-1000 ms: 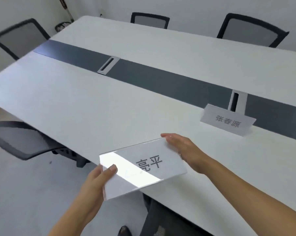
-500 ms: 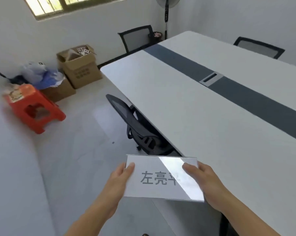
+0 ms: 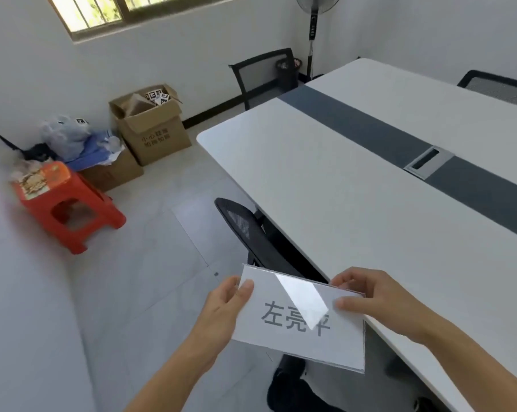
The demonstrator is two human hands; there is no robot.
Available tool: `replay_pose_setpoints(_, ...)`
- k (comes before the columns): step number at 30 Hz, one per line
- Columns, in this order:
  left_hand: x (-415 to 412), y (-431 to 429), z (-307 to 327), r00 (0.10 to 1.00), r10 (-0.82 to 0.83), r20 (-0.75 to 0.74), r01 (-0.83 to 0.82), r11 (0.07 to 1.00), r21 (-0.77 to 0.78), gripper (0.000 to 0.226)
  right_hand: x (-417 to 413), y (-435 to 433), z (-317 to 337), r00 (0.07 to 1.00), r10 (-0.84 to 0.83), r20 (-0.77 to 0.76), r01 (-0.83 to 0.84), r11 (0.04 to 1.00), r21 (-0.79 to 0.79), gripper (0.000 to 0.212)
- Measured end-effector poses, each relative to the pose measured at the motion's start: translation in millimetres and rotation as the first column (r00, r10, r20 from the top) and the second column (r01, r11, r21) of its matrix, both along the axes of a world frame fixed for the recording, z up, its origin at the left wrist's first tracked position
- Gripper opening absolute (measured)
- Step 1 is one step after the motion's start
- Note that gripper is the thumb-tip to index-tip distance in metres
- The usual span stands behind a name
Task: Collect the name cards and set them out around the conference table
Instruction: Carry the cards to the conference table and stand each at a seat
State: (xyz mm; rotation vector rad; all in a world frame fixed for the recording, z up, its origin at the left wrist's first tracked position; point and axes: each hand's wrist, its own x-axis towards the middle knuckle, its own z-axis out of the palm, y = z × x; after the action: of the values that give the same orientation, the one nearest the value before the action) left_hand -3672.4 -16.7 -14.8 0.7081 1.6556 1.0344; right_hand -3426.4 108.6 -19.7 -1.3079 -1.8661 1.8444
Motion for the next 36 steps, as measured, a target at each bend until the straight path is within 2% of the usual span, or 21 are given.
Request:
replay_pose_setpoints(4,-36,75,7,0.992,-0.107,-0.063,0.107,0.994,-0.004,0.025,-42,68,3,0.989,0.115,0.094,-0.123,0.988,0.089,0.023)
replay_pose_setpoints(9,-68,163,16,0.974,-0.218,-0.063,0.220,0.975,0.026,0.024,-79,133,14,0.968,0.181,0.171,-0.194,0.979,0.061,0.029)
replay_pose_setpoints(13,-77,229,11,0.943,-0.332,-0.011,0.333,0.943,0.032,0.023,-83,173,12,0.971,0.126,0.202,-0.143,0.987,0.070,0.022)
replay_pose_setpoints(16,-84,291,-8,0.887,-0.462,0.006,0.462,0.887,0.006,0.028,-80,203,1,0.965,0.010,0.261,-0.030,0.997,0.072,0.021)
replay_pose_setpoints(18,-89,337,-30,0.850,-0.525,-0.037,0.525,0.851,0.004,0.039,-77,222,-8,0.938,-0.079,0.339,0.045,0.993,0.108,0.024)
replay_pose_setpoints(19,-93,362,-45,0.828,-0.550,-0.104,0.553,0.833,-0.002,0.042,-75,232,-11,0.909,-0.128,0.396,0.080,0.988,0.135,0.027)
replay_pose_setpoints(22,-104,440,-96,0.696,-0.600,-0.394,0.608,0.785,-0.121,0.046,-68,267,-21,0.780,-0.286,0.556,0.190,0.956,0.226,0.033)
replay_pose_setpoints(25,-105,504,-142,0.445,-0.613,-0.653,0.641,0.727,-0.245,0.048,-56,304,-36,0.628,-0.443,0.640,0.283,0.896,0.343,0.038)
replay_pose_setpoints(27,-102,536,-170,0.270,-0.599,-0.754,0.652,0.690,-0.315,0.051,-47,329,-50,0.536,-0.522,0.663,0.331,0.853,0.404,0.042)
replay_pose_setpoints(29,-99,552,-199,0.138,-0.619,-0.773,0.648,0.647,-0.402,0.058,-36,350,-66,0.467,-0.597,0.652,0.380,0.801,0.462,0.039)
replay_pose_setpoints(32,-96,550,-233,0.028,-0.600,-0.800,0.638,0.627,-0.448,0.069,-19,381,-90,0.411,-0.666,0.622,0.395,0.745,0.537,0.036)
replay_pose_setpoints(36,-96,547,-252,0.004,-0.538,-0.843,0.626,0.659,-0.418,0.073,2,428,-117,0.389,-0.687,0.614,0.384,0.727,0.570,0.040)
